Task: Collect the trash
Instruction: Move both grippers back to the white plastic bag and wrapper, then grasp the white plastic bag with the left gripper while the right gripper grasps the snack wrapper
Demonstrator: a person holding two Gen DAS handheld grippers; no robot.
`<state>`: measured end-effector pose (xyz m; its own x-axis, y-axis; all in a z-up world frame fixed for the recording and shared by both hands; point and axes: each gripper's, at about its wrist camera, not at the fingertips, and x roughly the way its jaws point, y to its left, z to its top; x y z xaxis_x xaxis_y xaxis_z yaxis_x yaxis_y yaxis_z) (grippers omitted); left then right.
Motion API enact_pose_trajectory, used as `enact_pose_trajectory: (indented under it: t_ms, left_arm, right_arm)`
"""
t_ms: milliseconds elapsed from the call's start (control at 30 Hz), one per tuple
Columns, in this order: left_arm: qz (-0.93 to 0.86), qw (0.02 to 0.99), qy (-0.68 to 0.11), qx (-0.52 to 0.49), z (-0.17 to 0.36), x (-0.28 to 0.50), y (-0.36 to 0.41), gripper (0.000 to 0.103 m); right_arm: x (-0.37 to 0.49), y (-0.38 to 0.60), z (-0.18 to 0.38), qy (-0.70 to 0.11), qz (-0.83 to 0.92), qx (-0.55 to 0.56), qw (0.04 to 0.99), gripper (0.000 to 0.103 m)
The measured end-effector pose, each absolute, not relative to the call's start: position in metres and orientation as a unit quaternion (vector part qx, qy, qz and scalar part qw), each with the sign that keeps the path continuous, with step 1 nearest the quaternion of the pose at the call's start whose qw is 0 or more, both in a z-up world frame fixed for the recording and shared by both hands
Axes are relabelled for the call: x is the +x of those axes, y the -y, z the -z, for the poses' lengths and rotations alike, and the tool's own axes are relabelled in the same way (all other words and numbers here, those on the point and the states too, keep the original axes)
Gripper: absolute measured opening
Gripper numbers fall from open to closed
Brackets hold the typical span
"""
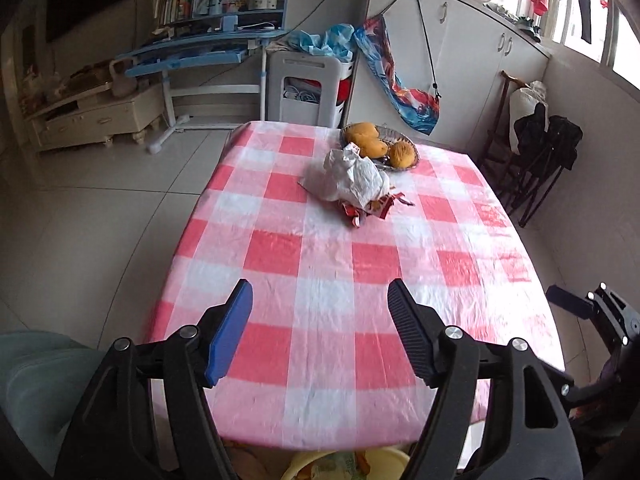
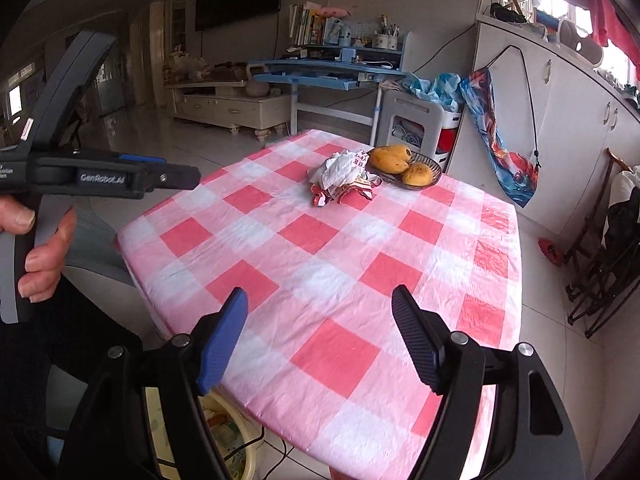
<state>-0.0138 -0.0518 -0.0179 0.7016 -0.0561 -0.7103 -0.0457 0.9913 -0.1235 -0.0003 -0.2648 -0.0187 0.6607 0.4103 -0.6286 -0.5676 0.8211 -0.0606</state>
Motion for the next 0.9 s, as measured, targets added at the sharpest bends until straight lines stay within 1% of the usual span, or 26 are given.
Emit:
enact_pose_trajectory:
  t_ms: [100,200,267,400,633,700,733,767,833,867,900]
  left_arm:
    - [0.007,0.917,-0.387,-0.091,0.020,0.025,0.050,0.069]
    - [0.014,0.917,-0.388,-0.093,0.022,0.060,0.057,0.074]
    - [0.015,0.917,-0.390,-0.080,0.027,0.088,0.065,0.078]
    - [0.012,0.915,-0.399,-0.062,0.041,0.136,0.077,0.079]
    - [-0.012,0.910,-0.414,-0.015,0.076,0.214,0.093,0.085]
    - [-0.004,0.907,-0.421,-0.016,0.082,0.226,0.094,0.085]
    - [0.018,0.903,-0.427,-0.030,0.087,0.232,0.092,0.076]
    - [0.039,0.898,-0.437,-0.041,0.090,0.235,0.092,0.054]
    - [0.071,0.885,-0.459,-0.041,0.098,0.234,0.097,0.039]
    - [0.084,0.881,-0.464,-0.037,0.100,0.230,0.100,0.034]
    - [0.100,0.876,-0.471,-0.034,0.101,0.226,0.103,0.032]
  right_arm:
    - [0.016,0.259,0.018,-0.311,-0.273,-0.120,0.902,0.073]
    - [0.037,0.253,0.020,-0.315,-0.274,-0.116,0.901,0.073]
    - [0.051,0.251,0.024,-0.319,-0.269,-0.113,0.902,0.073]
    - [0.076,0.252,0.030,-0.330,-0.262,-0.099,0.902,0.073]
    - [0.090,0.260,0.035,-0.344,-0.252,-0.078,0.901,0.073]
    - [0.093,0.263,0.035,-0.346,-0.246,-0.070,0.903,0.073]
    - [0.094,0.265,0.034,-0.345,-0.242,-0.067,0.904,0.073]
    - [0.095,0.266,0.033,-0.344,-0.238,-0.066,0.906,0.073]
    - [0.096,0.270,0.033,-0.345,-0.232,-0.065,0.907,0.073]
    - [0.097,0.272,0.033,-0.348,-0.230,-0.063,0.907,0.073]
    - [0.099,0.274,0.034,-0.352,-0.230,-0.060,0.906,0.073]
